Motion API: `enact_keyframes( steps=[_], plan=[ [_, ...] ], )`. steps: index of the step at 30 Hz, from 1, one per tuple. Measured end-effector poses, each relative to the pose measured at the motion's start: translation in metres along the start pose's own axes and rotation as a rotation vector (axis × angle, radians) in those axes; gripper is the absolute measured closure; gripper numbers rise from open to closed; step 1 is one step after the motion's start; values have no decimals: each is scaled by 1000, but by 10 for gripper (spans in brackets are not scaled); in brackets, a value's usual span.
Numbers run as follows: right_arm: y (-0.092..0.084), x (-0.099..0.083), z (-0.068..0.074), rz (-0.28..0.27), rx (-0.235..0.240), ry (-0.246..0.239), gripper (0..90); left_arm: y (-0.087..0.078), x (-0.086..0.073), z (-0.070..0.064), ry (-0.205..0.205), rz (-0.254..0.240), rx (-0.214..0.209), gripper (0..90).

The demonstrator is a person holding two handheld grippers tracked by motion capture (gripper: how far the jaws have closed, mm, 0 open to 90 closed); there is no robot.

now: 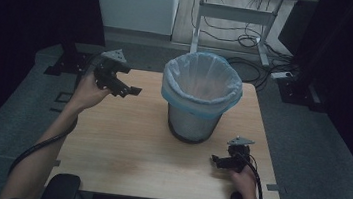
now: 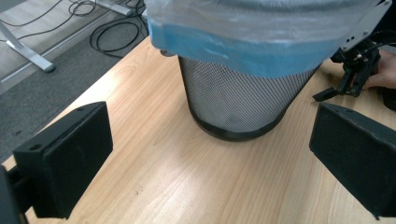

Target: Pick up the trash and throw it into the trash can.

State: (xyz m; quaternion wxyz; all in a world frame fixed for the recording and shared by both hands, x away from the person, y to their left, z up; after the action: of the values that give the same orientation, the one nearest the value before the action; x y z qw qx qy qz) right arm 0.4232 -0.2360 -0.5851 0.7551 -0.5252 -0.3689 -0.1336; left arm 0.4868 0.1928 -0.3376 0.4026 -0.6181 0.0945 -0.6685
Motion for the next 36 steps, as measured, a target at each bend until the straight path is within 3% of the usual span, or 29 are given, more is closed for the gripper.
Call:
enact_keyframes(
  steps=[11, 36],
  plan=[
    [0, 0, 0, 0, -1, 0, 0, 1, -34, -7, -38, -10, 12, 0],
    [0, 0, 1, 0, -4, 8, 0, 44, -99, -31, -103, -5, 0, 0]
  ],
)
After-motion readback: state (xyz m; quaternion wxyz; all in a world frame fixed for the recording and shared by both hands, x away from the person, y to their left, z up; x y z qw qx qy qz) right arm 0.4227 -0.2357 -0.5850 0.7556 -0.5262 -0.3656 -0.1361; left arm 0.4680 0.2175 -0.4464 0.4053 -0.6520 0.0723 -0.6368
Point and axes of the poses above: each handheld gripper's, and its own axes: y roughly forward along the jaws, x roughly out of its top, z roughly to its left, the point moved 4 cm from there along y, roughly forward along the jaws, and after that the axes turned 14 degrees about y, right-handed, at the moved point
